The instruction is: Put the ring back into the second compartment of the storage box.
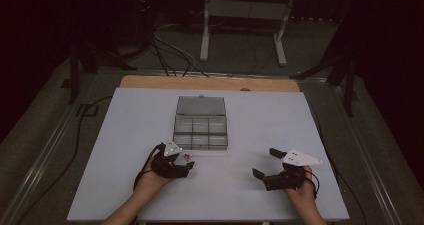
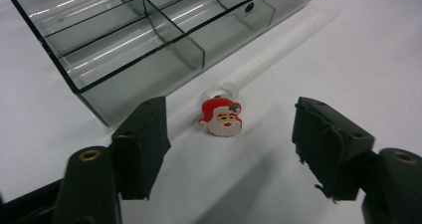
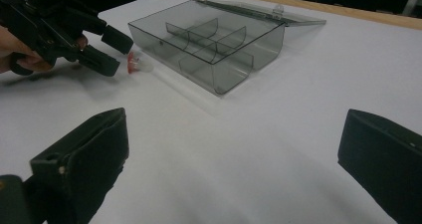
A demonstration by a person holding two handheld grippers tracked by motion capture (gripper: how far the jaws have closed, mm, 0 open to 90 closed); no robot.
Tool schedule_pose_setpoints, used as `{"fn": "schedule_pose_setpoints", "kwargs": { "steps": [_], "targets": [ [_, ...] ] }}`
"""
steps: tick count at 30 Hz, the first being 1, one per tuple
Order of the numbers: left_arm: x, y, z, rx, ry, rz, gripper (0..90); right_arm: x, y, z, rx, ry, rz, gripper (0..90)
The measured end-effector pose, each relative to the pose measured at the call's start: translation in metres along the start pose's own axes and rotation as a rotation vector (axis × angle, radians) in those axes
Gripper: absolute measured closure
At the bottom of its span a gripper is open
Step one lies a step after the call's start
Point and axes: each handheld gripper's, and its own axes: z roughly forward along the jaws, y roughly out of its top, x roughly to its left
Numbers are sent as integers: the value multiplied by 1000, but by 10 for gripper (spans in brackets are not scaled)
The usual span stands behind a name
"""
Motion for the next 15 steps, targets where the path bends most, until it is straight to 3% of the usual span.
{"fn": "schedule_pose_setpoints", "kwargs": {
  "steps": [15],
  "targets": [
    [0, 4, 9, 6, -7, 18, 447, -1, 0, 0, 1, 1, 3, 0]
  ]
}}
